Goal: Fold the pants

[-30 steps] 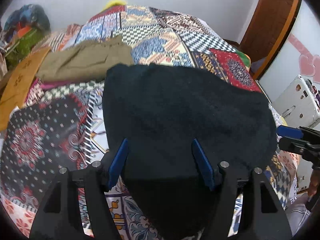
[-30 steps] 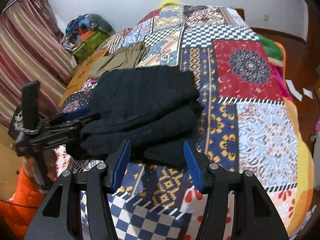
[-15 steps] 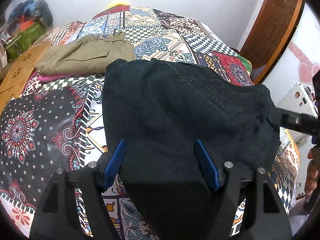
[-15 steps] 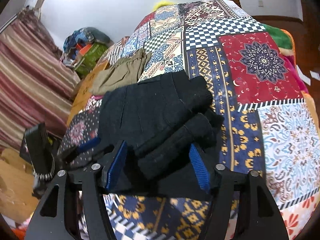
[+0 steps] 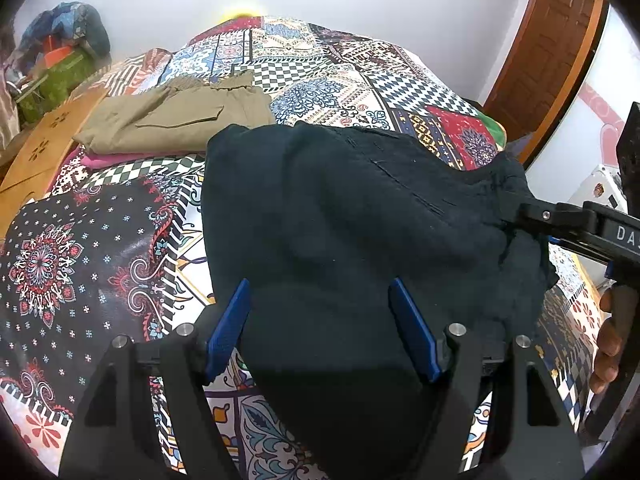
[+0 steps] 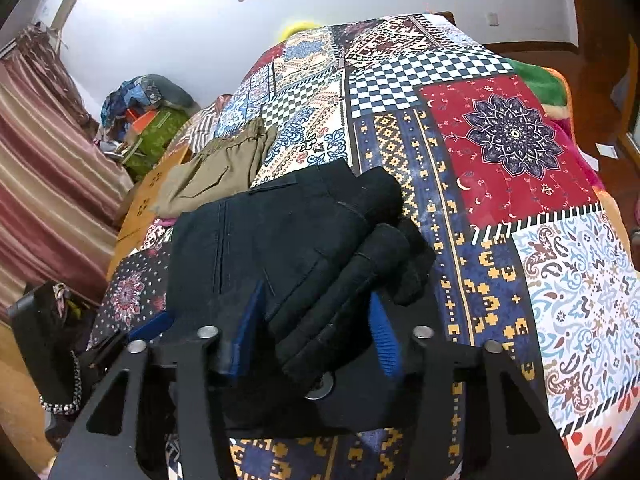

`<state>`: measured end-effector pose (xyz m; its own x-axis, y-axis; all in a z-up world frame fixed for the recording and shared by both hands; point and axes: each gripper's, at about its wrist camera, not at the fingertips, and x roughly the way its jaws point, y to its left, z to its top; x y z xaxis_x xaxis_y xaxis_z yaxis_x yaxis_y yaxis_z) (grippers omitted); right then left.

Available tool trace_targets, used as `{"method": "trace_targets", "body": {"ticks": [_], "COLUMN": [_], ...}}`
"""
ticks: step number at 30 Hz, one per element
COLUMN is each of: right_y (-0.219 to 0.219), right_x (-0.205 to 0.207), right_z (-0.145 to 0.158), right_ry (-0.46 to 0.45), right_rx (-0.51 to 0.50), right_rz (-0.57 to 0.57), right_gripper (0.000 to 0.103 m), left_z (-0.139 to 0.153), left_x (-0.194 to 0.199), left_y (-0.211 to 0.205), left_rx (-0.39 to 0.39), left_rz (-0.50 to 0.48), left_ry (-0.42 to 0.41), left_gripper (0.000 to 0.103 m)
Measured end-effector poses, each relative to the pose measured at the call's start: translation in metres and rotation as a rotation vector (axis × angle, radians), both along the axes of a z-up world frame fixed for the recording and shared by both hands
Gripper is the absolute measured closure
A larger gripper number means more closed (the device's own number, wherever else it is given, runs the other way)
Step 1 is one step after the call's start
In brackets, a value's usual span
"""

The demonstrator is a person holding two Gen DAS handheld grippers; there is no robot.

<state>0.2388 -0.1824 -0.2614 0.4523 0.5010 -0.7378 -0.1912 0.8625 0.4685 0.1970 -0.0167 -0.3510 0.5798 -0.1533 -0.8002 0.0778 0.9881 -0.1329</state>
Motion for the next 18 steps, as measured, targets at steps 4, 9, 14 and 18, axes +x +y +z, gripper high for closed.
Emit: {"method": "trace_targets", "body": {"ticks": [4,9,14,18], "right_y": [-0.004,-0.011,-0.018,-0.029], "right_x": [-0.001,-0.013,-0.033,-0.04], "right_z": [0.003,0.026,0.029,0.02], "right_ry": [-0.009,-0.074,-0.089,-0.041], "right_rx": [0.018,0.076,0.086,0.107], "right_rz": [0.006,0.005,-0.017,-0.028], "right_gripper": [0.072,0.084,0.086,0.086], "left_z": [0.001,0.005,0.011,0.012], "left_x": [0.0,-0.005,-0.011,-0.014], "left_y": [0.0,0.0,-0.001,-0.003], "left_rx": [-0.002,-0.002,-0.011,0.006], "left_rz": [0.003,0.003,-0.016,-0.02], "left_ry": [0.003,0.004,0.002,-0.002], "left_gripper": [0.03,0.031,0.031,0.027]}}
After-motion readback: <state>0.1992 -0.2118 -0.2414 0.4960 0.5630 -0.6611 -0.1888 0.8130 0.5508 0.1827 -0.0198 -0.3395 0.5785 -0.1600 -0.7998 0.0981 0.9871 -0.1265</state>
